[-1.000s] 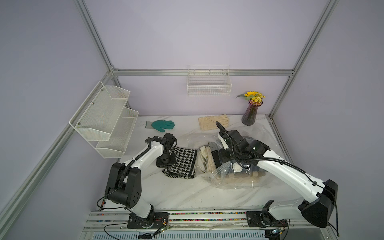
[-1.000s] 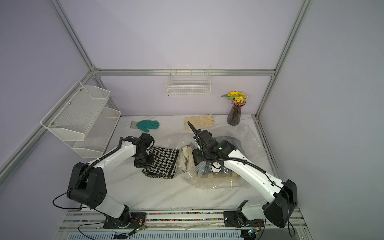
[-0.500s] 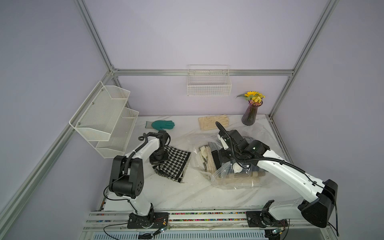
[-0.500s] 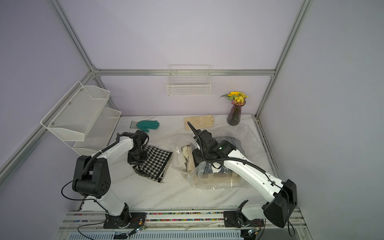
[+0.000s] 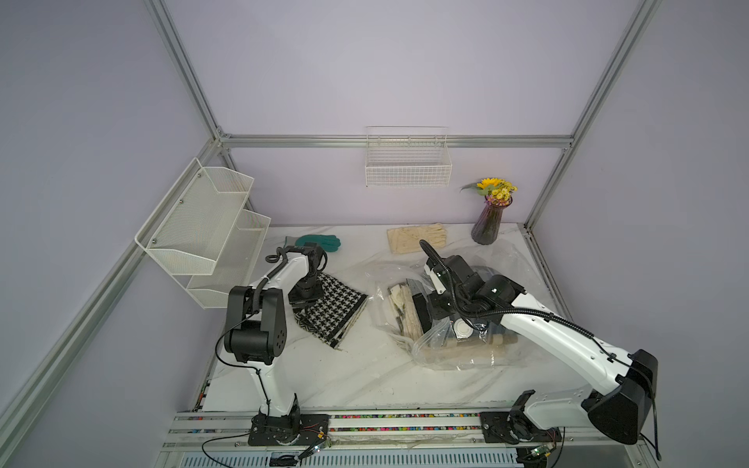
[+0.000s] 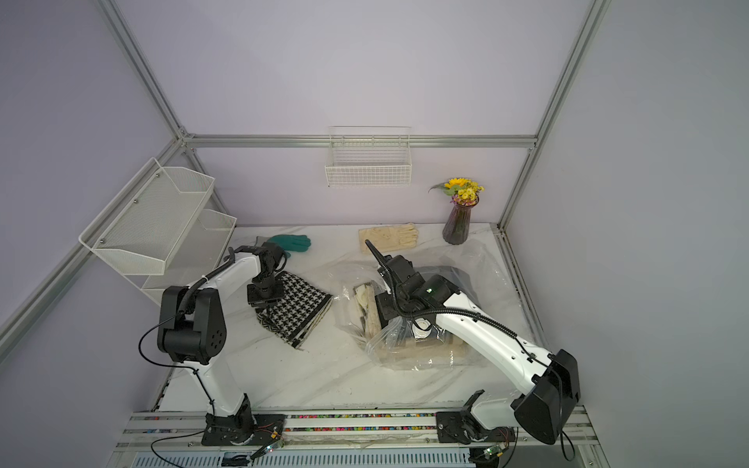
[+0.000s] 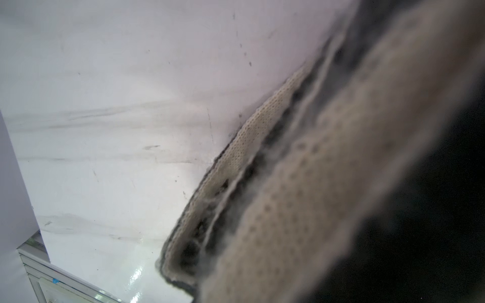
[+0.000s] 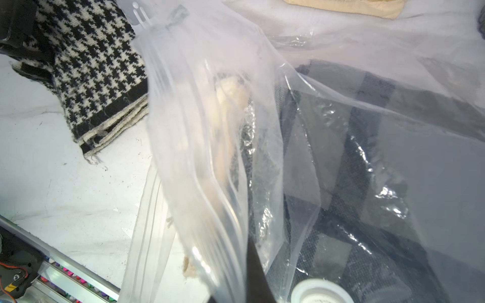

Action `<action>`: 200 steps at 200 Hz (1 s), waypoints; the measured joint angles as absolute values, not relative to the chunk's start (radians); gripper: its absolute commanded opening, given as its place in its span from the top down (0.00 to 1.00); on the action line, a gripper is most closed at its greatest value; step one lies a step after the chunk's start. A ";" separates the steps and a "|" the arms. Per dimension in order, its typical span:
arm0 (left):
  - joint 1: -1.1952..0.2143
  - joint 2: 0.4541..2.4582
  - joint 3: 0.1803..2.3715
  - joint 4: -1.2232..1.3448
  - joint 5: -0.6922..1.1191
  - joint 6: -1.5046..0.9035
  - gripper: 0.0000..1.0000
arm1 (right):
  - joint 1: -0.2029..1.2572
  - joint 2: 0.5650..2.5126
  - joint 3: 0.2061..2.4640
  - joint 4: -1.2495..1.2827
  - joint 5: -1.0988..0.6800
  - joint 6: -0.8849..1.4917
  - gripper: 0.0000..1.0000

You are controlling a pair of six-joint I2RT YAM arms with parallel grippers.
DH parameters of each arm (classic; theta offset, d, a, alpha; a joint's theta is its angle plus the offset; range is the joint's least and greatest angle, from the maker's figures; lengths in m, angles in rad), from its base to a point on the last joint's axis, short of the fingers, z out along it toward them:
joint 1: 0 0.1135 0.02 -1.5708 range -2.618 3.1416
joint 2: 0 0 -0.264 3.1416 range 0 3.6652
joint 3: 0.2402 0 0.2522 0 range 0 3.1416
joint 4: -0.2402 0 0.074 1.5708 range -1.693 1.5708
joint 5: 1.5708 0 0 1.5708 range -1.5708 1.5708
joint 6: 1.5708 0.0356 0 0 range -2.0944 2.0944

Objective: Take the scarf out of the vacuum bag
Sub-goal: Place the scarf at the center of the board.

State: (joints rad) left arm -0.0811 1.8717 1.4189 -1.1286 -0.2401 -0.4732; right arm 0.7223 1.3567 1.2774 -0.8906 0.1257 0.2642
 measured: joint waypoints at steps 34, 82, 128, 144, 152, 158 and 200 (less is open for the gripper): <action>-0.059 1.900 1.475 -1.137 -0.303 -0.451 1.00 | 0.722 1.353 1.277 -0.891 0.131 0.264 0.94; -0.054 1.973 1.631 -1.172 -0.456 -0.381 1.00 | 0.722 1.344 1.277 -0.891 0.140 0.264 0.94; -0.052 2.025 1.684 -1.205 -0.610 -0.343 1.00 | 0.722 1.343 1.277 -0.891 0.141 0.264 0.94; -0.047 2.044 1.700 -1.208 -0.634 -0.344 1.00 | 0.722 1.343 1.277 -0.891 0.141 0.264 0.94; -0.043 2.050 1.707 -1.206 -0.637 -0.345 1.00 | 0.722 1.343 1.277 -0.891 0.141 0.264 0.94; -0.039 2.054 1.711 -1.206 -0.636 -0.347 1.00 | 0.722 1.343 1.277 -0.891 0.141 0.264 0.94; -0.012 2.063 1.764 -1.195 -0.623 -0.374 1.00 | 0.722 1.343 1.277 -0.891 0.141 0.264 0.94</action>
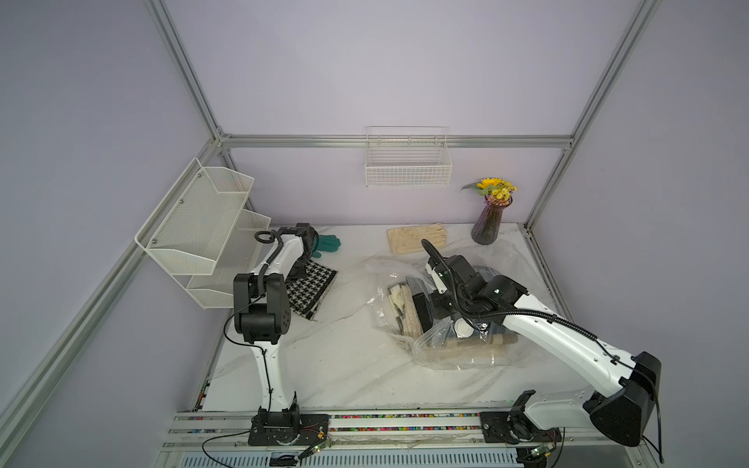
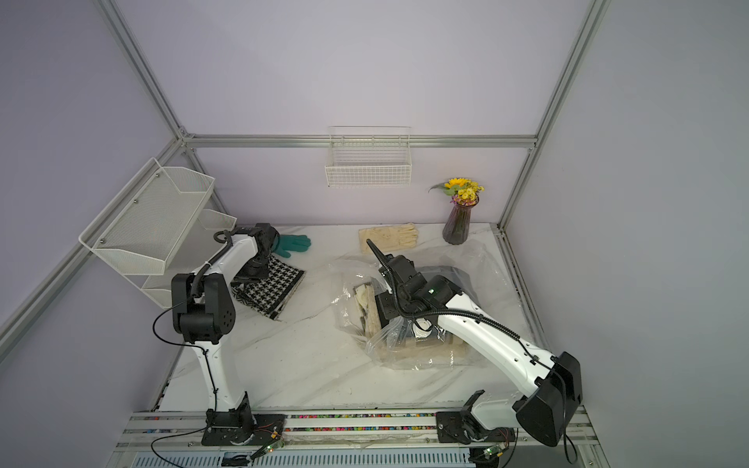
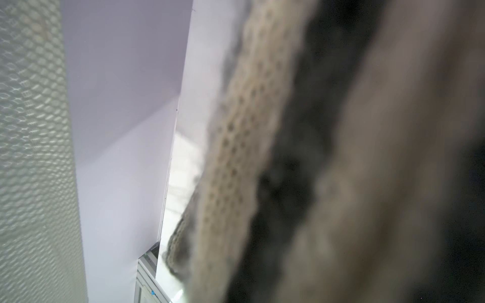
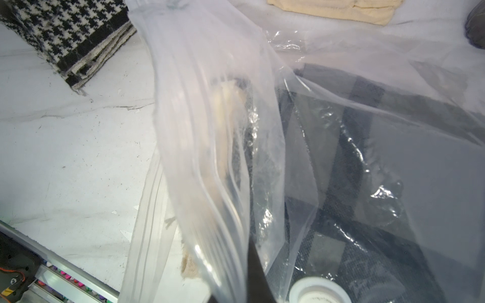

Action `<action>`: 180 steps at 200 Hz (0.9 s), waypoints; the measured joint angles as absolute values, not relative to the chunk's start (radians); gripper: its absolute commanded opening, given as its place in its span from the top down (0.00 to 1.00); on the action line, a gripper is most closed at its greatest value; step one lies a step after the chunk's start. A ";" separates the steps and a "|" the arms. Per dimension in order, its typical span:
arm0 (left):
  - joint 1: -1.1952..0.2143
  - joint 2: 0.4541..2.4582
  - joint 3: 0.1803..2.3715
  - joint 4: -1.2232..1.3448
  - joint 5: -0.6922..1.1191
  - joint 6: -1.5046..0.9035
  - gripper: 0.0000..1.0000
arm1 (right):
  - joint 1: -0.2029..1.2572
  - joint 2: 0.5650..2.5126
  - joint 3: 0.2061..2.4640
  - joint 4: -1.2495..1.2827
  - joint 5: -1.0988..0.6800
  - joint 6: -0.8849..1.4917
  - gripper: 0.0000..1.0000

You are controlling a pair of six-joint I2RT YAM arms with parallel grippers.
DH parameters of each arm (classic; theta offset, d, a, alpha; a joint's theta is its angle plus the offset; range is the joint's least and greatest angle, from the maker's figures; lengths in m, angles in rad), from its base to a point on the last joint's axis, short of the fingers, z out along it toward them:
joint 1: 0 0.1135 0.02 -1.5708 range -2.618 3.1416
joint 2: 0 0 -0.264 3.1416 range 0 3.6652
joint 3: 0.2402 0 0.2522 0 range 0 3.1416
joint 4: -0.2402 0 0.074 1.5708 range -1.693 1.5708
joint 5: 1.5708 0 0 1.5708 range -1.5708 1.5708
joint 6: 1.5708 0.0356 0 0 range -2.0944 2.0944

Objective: Take the scarf out of the vacuum bag
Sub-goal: Place the scarf at the center of the board.

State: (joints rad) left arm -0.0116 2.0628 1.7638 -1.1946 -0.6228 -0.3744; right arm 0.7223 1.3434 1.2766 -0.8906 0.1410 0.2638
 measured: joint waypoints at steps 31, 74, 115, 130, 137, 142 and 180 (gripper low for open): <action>0.005 2.065 1.800 -1.185 -0.584 -0.403 1.00 | 0.722 1.343 1.275 -0.890 0.141 0.264 0.94; 0.018 2.100 1.850 -1.168 -0.533 -0.446 1.00 | 0.722 1.342 1.275 -0.891 0.141 0.263 0.94; 0.022 2.145 1.885 -1.166 -0.505 -0.471 1.00 | 0.722 1.341 1.275 -0.890 0.142 0.263 0.94; 0.023 2.152 1.890 -1.165 -0.500 -0.479 1.00 | 0.722 1.341 1.275 -0.890 0.142 0.263 0.94; 0.025 2.154 1.893 -1.166 -0.498 -0.480 1.00 | 0.722 1.341 1.275 -0.890 0.142 0.263 0.94; 0.025 2.156 1.895 -1.166 -0.497 -0.480 1.00 | 0.722 1.341 1.275 -0.890 0.142 0.263 0.94; 0.027 2.161 1.904 -1.164 -0.493 -0.479 0.16 | 0.722 1.341 1.275 -0.890 0.142 0.262 0.94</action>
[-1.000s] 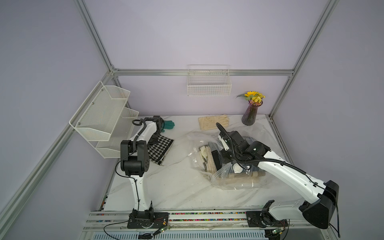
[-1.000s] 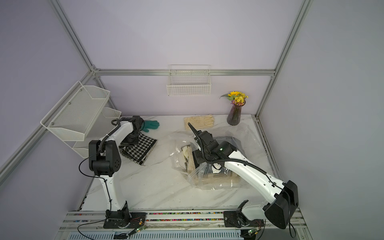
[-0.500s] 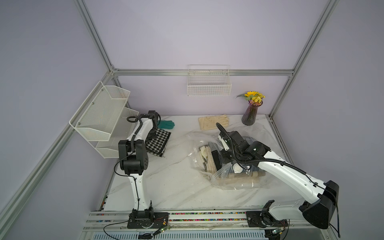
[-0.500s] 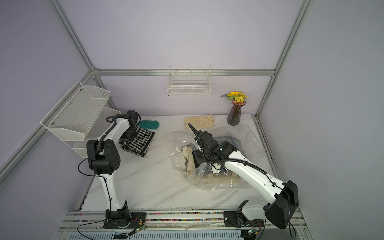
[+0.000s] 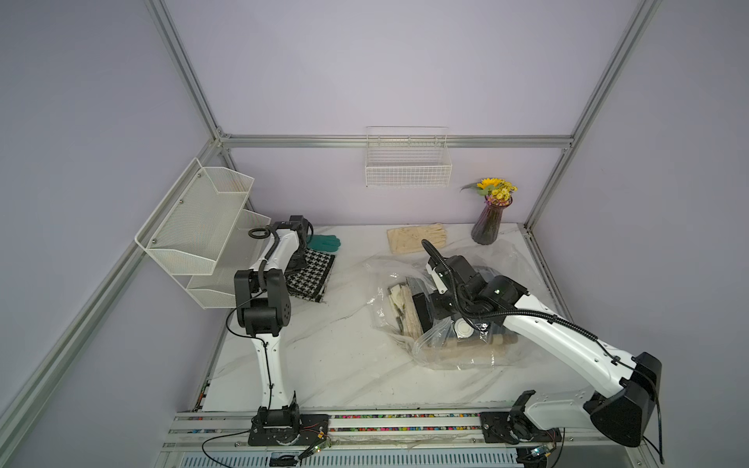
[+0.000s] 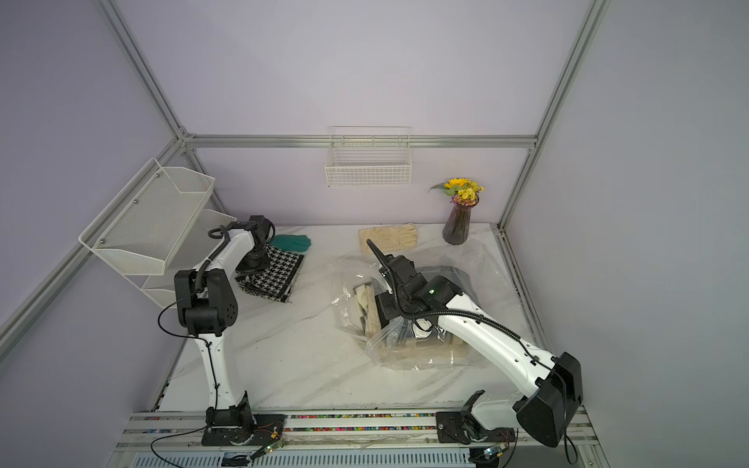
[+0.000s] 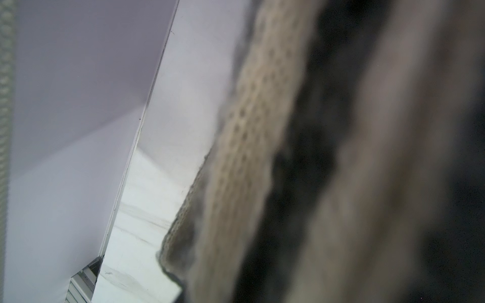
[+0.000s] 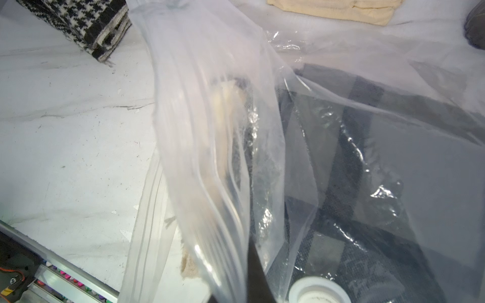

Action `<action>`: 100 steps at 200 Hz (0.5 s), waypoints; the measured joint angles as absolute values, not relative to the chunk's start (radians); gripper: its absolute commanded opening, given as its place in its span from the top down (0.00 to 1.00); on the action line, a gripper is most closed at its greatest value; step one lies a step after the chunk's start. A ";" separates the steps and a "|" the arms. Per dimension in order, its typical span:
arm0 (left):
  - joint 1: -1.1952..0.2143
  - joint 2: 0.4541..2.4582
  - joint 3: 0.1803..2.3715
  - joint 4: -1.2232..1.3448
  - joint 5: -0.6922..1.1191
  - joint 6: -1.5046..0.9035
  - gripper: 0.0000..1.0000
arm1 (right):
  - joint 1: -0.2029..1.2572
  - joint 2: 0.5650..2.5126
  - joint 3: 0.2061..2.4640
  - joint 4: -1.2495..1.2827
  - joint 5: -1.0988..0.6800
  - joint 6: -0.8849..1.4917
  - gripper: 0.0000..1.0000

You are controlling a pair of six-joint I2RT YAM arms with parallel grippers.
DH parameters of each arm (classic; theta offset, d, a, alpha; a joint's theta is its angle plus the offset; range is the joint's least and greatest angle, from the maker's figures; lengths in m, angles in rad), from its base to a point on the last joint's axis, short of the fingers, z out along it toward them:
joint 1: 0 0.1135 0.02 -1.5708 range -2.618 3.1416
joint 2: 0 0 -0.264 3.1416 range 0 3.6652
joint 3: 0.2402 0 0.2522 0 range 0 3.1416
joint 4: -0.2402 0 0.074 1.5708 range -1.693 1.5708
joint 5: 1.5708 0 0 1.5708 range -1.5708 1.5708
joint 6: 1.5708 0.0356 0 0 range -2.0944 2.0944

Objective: Take the scarf out of the vacuum bag
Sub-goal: Place the scarf at the center of the board.

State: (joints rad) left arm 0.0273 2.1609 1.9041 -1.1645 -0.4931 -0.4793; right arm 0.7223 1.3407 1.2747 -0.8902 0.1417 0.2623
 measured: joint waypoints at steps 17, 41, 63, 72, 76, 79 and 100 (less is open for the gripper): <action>0.027 2.161 1.904 -1.157 -0.493 -0.480 0.01 | 0.722 1.341 1.275 -0.890 0.141 0.260 0.94; 0.027 2.160 1.904 -1.149 -0.493 -0.482 0.00 | 0.722 1.341 1.275 -0.890 0.141 0.260 0.94; 0.027 2.159 1.902 -1.141 -0.494 -0.481 0.00 | 0.722 1.341 1.275 -0.890 0.141 0.260 0.94; 0.027 2.157 1.899 -1.138 -0.494 -0.480 0.00 | 0.722 1.341 1.275 -0.890 0.141 0.260 0.94; 0.027 2.156 1.899 -1.138 -0.494 -0.480 0.00 | 0.722 1.341 1.275 -0.891 0.141 0.260 0.94; 0.027 2.156 1.899 -1.137 -0.494 -0.479 0.00 | 0.722 1.341 1.275 -0.890 0.141 0.260 0.94; 0.027 2.148 1.898 -1.130 -0.494 -0.479 0.00 | 0.722 1.341 1.275 -0.891 0.141 0.260 0.94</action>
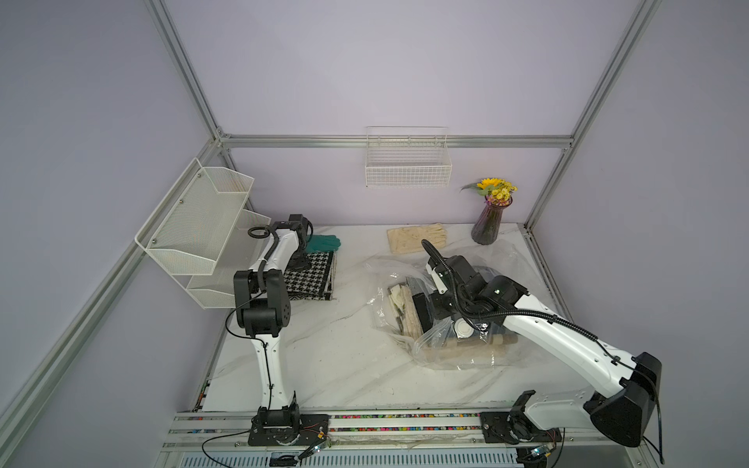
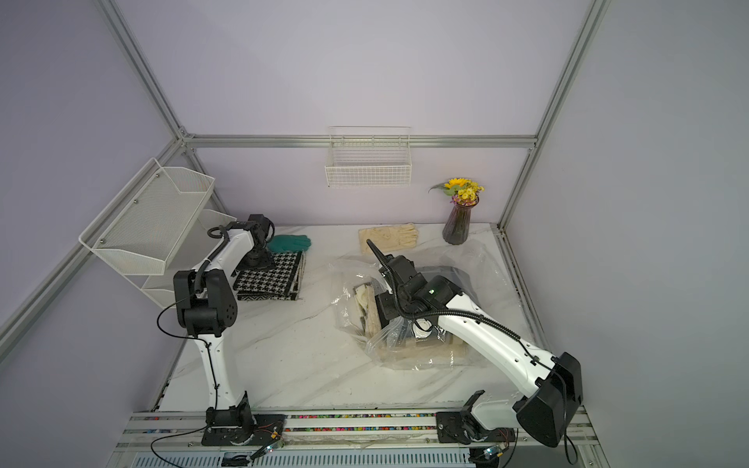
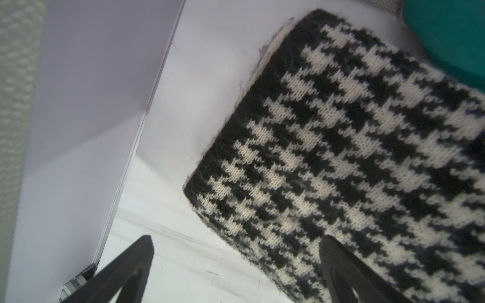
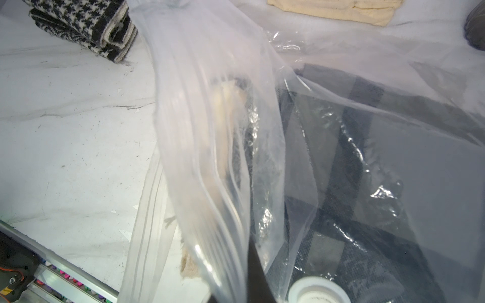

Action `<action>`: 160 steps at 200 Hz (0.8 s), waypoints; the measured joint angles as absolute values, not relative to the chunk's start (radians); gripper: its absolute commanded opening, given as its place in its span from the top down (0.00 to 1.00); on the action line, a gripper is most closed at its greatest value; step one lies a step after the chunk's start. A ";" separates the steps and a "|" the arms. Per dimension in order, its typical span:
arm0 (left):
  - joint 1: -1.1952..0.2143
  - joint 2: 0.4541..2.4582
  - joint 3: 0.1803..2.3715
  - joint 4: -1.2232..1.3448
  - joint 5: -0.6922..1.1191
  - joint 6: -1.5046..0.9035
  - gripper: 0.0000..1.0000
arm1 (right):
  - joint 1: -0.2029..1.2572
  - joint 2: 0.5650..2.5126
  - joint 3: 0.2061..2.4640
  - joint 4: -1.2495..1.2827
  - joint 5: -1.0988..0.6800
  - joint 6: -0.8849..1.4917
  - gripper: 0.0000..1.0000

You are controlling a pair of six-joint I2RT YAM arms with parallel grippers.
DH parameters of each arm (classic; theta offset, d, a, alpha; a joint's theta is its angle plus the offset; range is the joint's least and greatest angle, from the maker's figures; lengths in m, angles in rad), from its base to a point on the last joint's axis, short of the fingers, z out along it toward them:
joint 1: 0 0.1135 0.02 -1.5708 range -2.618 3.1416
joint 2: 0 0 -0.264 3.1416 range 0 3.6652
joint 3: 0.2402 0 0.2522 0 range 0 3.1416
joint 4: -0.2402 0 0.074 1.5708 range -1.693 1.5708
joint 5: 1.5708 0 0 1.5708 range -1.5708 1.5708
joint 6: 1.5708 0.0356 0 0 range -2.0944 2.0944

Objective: Take the scarf out of the vacuum bag
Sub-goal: Place the scarf at the center of the board.

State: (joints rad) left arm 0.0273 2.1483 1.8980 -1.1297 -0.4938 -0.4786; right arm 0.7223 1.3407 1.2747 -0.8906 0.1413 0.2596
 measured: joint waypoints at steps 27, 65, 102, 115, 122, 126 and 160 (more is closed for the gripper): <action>0.027 2.130 1.884 -1.119 -0.506 -0.475 0.00 | 0.722 1.341 1.275 -0.890 0.141 0.260 0.94; 0.028 2.088 1.841 -1.117 -0.508 -0.442 0.00 | 0.722 1.341 1.275 -0.891 0.141 0.260 0.94; 0.000 2.011 1.798 -1.113 -0.481 -0.405 0.00 | 0.722 1.345 1.277 -0.892 0.136 0.260 0.94; -0.025 1.964 1.767 -1.110 -0.455 -0.399 0.00 | 0.722 1.355 1.290 -0.897 0.133 0.261 0.94; -0.042 1.931 1.745 -1.106 -0.436 -0.399 0.00 | 0.722 1.360 1.296 -0.899 0.132 0.261 0.94; -0.051 1.914 1.733 -1.102 -0.425 -0.399 0.00 | 0.722 1.362 1.300 -0.902 0.131 0.261 0.94; -0.163 1.755 1.636 -1.088 -0.333 -0.385 0.00 | 0.722 1.366 1.324 -0.923 0.113 0.260 0.94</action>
